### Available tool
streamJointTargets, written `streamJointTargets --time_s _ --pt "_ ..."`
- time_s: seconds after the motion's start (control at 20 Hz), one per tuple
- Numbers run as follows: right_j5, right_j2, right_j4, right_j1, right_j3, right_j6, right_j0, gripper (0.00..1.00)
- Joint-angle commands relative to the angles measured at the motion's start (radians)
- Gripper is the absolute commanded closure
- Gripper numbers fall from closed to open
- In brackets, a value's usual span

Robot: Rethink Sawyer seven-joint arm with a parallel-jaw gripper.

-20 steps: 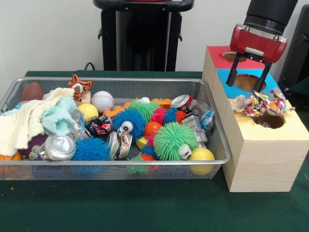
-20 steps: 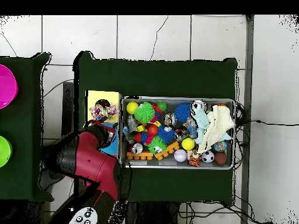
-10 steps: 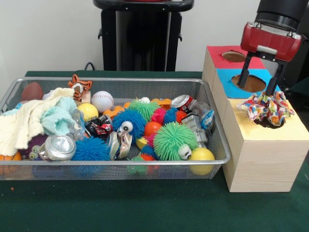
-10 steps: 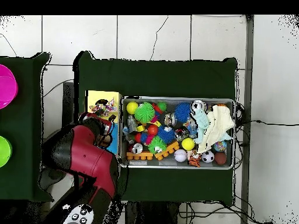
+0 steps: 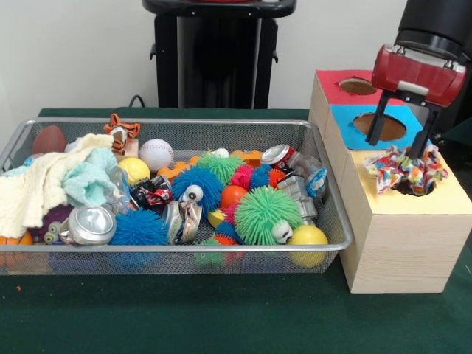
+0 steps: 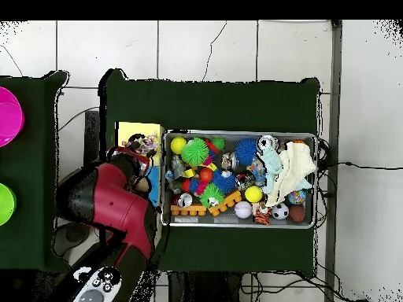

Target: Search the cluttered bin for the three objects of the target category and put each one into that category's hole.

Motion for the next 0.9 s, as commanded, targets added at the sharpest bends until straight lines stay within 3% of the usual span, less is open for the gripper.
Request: streamJointTargets --time_s 0.05,0.45,0.9 --pt "0.01 0.065 0.039 0.107 -0.026 0.298 -0.012 0.0" --pt "-0.039 0.082 0.052 0.156 -0.039 0.294 -0.02 0.0" --pt "0.021 0.035 0.076 0.223 -0.083 0.305 0.008 0.0"
